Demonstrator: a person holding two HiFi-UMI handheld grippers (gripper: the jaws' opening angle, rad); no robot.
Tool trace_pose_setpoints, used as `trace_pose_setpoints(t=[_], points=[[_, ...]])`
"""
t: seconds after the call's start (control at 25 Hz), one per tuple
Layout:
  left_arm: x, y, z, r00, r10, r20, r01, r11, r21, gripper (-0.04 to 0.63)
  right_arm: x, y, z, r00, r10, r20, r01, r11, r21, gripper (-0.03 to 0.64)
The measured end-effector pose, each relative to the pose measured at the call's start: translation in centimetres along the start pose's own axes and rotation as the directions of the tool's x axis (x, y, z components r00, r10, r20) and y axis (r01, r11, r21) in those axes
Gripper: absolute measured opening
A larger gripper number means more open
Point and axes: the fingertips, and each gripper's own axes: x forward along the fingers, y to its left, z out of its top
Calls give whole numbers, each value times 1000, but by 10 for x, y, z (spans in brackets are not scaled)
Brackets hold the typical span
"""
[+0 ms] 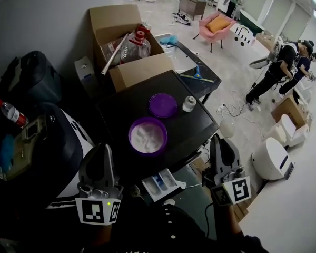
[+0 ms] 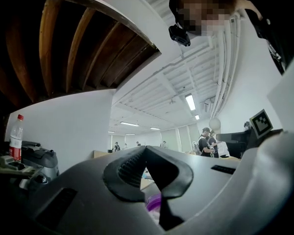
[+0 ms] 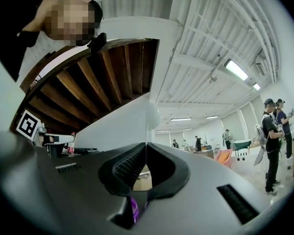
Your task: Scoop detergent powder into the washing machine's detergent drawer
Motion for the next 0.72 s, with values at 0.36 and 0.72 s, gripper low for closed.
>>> trace_pose_setpoints(t=[0.36, 0.72], points=[[-6, -2, -3, 1000, 15, -10, -15, 1000, 4, 14, -11, -3, -6, 1000, -19, -11, 19, 1000, -12, 34], [-7, -4, -5, 1000, 18, -14, -18, 1000, 11, 14, -8, 4, -9, 1000, -1, -24, 1, 1000, -25, 32]])
